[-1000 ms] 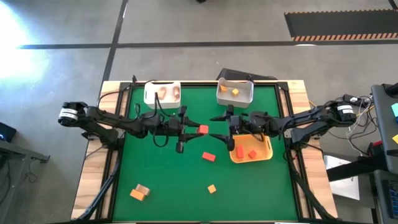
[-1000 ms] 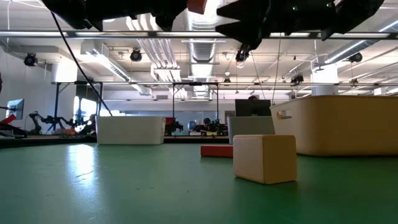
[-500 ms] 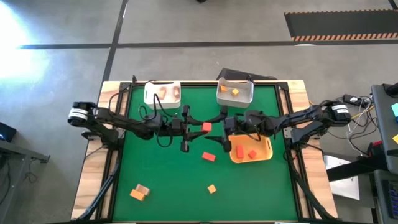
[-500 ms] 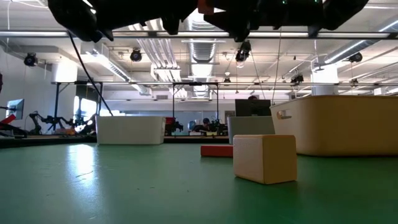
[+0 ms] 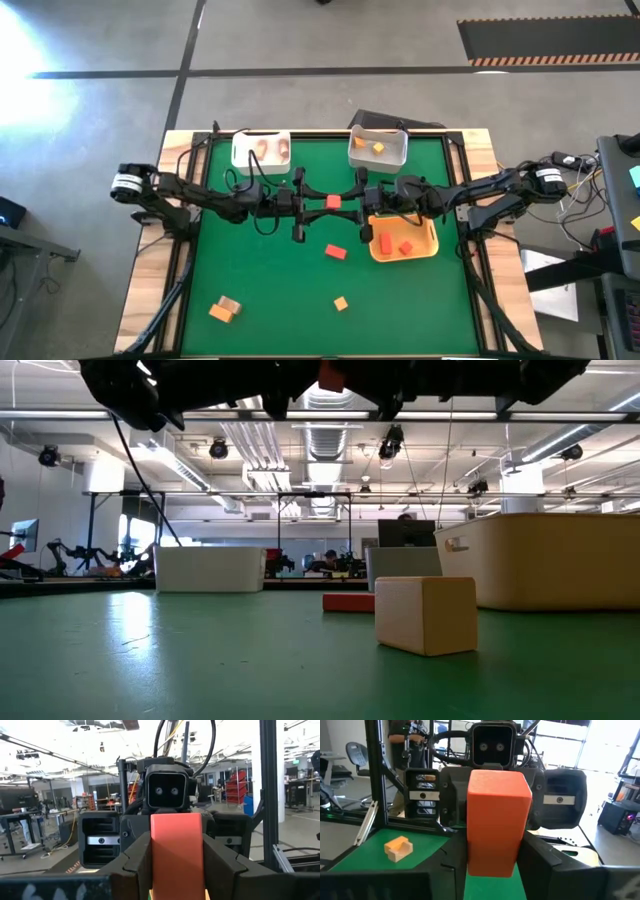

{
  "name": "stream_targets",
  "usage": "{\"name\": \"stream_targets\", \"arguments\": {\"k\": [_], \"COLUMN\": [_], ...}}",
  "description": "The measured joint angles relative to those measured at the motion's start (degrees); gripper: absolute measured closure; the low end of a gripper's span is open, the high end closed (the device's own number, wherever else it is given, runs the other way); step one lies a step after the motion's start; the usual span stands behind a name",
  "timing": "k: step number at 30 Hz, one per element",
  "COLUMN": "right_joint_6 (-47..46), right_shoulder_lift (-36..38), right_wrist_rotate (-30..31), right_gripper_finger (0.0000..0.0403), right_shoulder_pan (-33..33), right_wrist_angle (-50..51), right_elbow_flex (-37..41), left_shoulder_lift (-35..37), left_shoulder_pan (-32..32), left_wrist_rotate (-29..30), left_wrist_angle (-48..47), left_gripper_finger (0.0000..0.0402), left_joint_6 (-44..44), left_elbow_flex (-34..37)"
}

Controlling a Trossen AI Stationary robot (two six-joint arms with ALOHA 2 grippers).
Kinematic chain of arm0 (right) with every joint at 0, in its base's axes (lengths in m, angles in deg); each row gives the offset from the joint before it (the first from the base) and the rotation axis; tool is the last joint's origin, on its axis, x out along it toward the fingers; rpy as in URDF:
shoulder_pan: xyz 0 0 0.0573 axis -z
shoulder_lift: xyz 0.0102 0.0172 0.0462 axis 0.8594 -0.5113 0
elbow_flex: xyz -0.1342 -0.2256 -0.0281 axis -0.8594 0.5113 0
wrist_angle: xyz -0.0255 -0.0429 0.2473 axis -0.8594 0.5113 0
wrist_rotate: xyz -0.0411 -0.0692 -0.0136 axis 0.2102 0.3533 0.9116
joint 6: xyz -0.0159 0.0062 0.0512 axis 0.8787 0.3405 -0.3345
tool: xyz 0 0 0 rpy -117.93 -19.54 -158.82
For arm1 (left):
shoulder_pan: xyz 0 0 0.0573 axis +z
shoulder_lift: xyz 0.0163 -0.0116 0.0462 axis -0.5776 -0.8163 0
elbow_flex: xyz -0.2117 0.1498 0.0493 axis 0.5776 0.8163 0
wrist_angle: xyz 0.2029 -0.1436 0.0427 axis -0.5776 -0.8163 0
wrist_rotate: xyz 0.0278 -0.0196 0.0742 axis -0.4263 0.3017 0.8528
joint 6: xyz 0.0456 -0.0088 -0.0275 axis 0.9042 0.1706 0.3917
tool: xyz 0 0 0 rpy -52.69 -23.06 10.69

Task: Sort & place blocks by color
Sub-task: Put the orange block into the yellow bin

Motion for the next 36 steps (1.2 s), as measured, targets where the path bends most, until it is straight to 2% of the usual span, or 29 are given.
{"name": "stream_targets", "arguments": {"k": [2, 6, 8, 10, 13, 20, 23, 26, 33, 34, 36], "right_joint_6": [0.41, 0.74, -1.31, -4.1, -8.76, -20.73, -23.55, -22.99, -18.37, -18.33, -18.38], "right_shoulder_lift": [0.0, 0.8, 2.09, 3.93, 5.65, 1.85, -1.25, -4.35, -10.45, -11.05, -11.67], "right_wrist_rotate": [0.0, 0.02, 0.03, 0.0, 0.19, 0.02, 0.07, -0.28, -1.46, -1.44, -1.45], "right_gripper_finger": [0.0285, 0.0285, 0.0285, 0.0285, 0.0285, 0.0285, 0.0285, 0.0285, 0.0285, 0.0279, 0.0241], "right_shoulder_pan": [0.04, 0.04, 0.22, 0.65, 1.17, 1.25, 1.27, 1.26, 1.26, 1.26, 1.26], "right_wrist_angle": [0.14, 3.56, 9.09, 20.31, 42.89, 94.8, 109.29, 114.75, 115.15, 115.26, 115.21], "right_elbow_flex": [0.0, -0.07, -0.41, -2.09, -6.91, -19.9, -22.93, -22.84, -19.41, -19.24, -19.15], "left_shoulder_lift": [-0.06, -0.13, 0.32, 1.14, 2.38, 3.68, 3.71, 3.72, 3.72, 3.73, 3.74], "left_shoulder_pan": [0.0, 0.04, 0.28, 0.39, 0.39, 1.03, 1.65, 2.57, 4.61, 4.96, 5.61], "left_wrist_rotate": [0.0, 0.02, 0.02, 0.06, 0.07, 0.1, 0.66, 1.46, 1.62, 1.59, 1.61], "left_wrist_angle": [-0.14, -1.54, -2.85, -5.05, -8.34, -9.54, -9.55, -10.0, -10.52, -10.54, -11.38], "left_gripper_finger": [0.0265, 0.0182, 0.0146, 0.0121, 0.01, 0.0095, 0.0094, 0.0094, 0.0094, 0.0094, 0.0094], "left_joint_6": [-0.26, -0.92, -0.92, -0.93, -0.84, -0.68, -0.52, -0.31, -0.26, -0.26, -0.29], "left_elbow_flex": [0.0, 0.0, 0.0, 0.0, 0.07, 0.07, 0.08, 0.2, 0.28, 0.28, 0.28]}}
